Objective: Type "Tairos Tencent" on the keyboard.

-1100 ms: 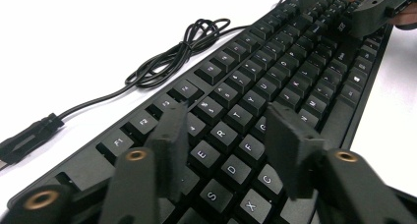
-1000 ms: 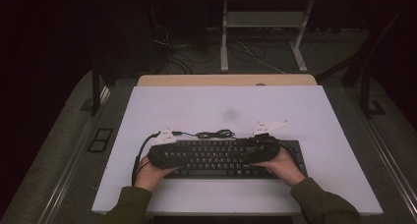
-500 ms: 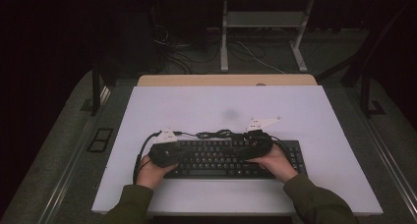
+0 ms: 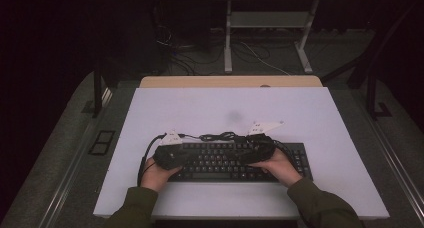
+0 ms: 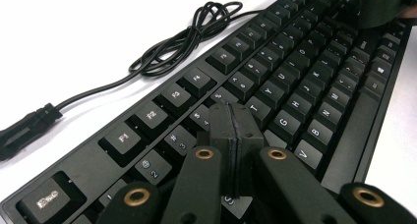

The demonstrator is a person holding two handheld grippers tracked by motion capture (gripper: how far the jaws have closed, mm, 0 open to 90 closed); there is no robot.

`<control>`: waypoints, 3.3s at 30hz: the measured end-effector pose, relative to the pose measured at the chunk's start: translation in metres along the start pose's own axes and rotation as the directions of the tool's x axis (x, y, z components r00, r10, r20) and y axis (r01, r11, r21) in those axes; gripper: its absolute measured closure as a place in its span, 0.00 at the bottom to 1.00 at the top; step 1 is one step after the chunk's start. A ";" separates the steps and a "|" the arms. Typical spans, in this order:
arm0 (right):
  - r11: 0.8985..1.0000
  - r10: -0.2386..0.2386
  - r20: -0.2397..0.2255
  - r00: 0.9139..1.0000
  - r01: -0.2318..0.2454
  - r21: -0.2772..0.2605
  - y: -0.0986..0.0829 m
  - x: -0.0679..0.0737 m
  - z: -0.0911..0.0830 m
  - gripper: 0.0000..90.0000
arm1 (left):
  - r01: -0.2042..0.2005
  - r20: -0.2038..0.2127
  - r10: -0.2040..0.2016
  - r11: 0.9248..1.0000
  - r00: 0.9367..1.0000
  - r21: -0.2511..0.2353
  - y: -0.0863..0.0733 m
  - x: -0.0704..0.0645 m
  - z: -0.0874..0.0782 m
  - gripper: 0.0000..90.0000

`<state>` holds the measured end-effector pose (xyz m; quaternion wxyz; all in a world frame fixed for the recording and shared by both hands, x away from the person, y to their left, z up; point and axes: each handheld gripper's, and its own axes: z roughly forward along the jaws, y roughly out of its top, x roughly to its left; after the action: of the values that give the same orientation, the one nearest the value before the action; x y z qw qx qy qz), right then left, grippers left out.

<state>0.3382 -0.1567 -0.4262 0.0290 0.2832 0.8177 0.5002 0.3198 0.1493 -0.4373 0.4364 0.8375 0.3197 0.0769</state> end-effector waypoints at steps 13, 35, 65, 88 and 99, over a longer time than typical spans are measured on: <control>1.000 -0.002 -0.002 1.000 0.002 -0.004 -0.001 0.001 -0.001 0.26 | -0.008 -0.007 0.008 1.000 1.000 0.017 -0.001 -0.001 0.003 0.99; 0.999 0.005 -0.017 1.000 -0.005 -0.032 0.002 -0.001 -0.007 0.21 | -0.006 0.000 0.006 1.000 1.000 -0.019 0.001 -0.001 -0.005 0.99; 1.000 -0.007 -0.094 0.996 0.008 0.012 0.007 0.004 0.000 0.47 | 0.017 -0.005 -0.017 0.997 1.000 -0.076 0.004 -0.005 -0.011 0.54; 0.990 -0.059 -0.171 0.983 0.080 0.118 0.002 0.024 0.023 0.99 | 0.020 -0.007 -0.020 0.997 1.000 -0.079 0.002 -0.006 -0.006 0.32; 0.980 -0.076 -0.171 0.982 0.106 0.171 -0.003 0.032 0.035 0.99 | 0.017 -0.005 -0.018 0.997 1.000 -0.075 0.002 -0.006 -0.006 0.31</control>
<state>0.3219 -0.1144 -0.4386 -0.0411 0.2048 0.8711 0.4445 0.3140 0.1491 -0.4318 0.4673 0.8175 0.3251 0.0874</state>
